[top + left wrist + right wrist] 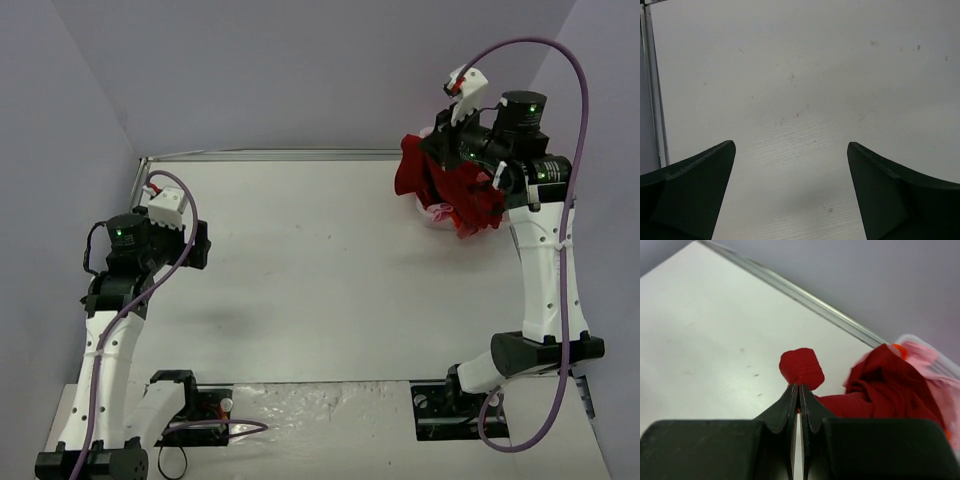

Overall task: Fold and stack the t-shirts
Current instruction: Move the tshirt to the center of the board

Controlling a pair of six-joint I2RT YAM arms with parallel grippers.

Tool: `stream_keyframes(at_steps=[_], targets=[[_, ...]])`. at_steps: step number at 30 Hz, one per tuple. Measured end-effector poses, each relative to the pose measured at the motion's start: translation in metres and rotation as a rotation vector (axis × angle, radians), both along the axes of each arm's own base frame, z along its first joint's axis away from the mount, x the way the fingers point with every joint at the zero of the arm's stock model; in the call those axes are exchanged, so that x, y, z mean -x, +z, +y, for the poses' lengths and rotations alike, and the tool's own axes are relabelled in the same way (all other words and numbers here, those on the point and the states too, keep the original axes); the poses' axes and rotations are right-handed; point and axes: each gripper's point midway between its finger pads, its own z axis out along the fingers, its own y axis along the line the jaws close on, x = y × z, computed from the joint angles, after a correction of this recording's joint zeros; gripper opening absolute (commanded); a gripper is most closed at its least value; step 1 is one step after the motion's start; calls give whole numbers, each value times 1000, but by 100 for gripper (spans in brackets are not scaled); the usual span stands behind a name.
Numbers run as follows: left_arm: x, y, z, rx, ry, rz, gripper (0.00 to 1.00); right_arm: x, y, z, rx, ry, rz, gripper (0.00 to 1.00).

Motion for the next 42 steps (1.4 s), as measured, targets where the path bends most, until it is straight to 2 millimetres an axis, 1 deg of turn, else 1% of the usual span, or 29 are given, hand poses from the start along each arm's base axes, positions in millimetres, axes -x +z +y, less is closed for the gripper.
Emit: stream_keyframes(at_steps=[2,4,5,6,7,8,11,12,13,16,19,21,24,26,28,30,32,34,36,37,40,42], targets=[[-1,-1,0,0,0,3,94,16,1,25,-24,123,20,0],[-2,-3,1,0,3,10,94,34,-3,50,-32,245,46,0],[-2,-4,1,1,5,15,94,45,-8,63,-27,311,64,4],[-3,-5,2,1,7,18,94,56,-14,76,-19,371,83,29],[-4,-6,3,1,10,23,94,67,-20,87,-5,429,99,39],[-4,-7,4,2,15,27,94,81,-30,100,23,500,114,70],[-6,-10,7,8,24,37,94,110,-61,121,101,632,165,82],[-7,-10,8,9,27,39,94,115,-73,122,130,646,180,87],[-8,-11,9,13,32,44,94,116,-86,119,161,641,201,88],[-10,-14,10,21,39,54,94,102,-122,103,242,555,247,88],[-11,-16,10,26,38,63,94,79,-146,86,305,432,262,88],[-10,-16,9,28,35,63,94,62,-150,75,341,335,241,88],[-11,-15,7,33,25,60,94,30,-143,51,384,140,178,87],[-11,-14,7,34,23,54,94,8,-138,27,395,-9,138,86],[-10,-14,6,34,22,50,94,-10,-137,-3,389,-149,132,85],[-9,-12,6,34,21,43,94,-29,-141,-41,380,-303,145,83],[-9,-11,6,35,19,39,94,-47,-154,-77,379,-443,177,81],[-9,-10,5,37,15,35,94,-58,-170,-99,383,-530,214,80],[-8,-9,4,38,12,31,94,-65,-191,-113,391,-583,261,80],[-7,-8,4,38,11,29,94,-68,-201,-116,391,-596,283,80],[-6,-7,4,40,8,22,94,-74,-226,-121,390,-614,339,80],[-6,-6,3,41,5,20,94,-77,-238,-123,386,-624,365,81]])
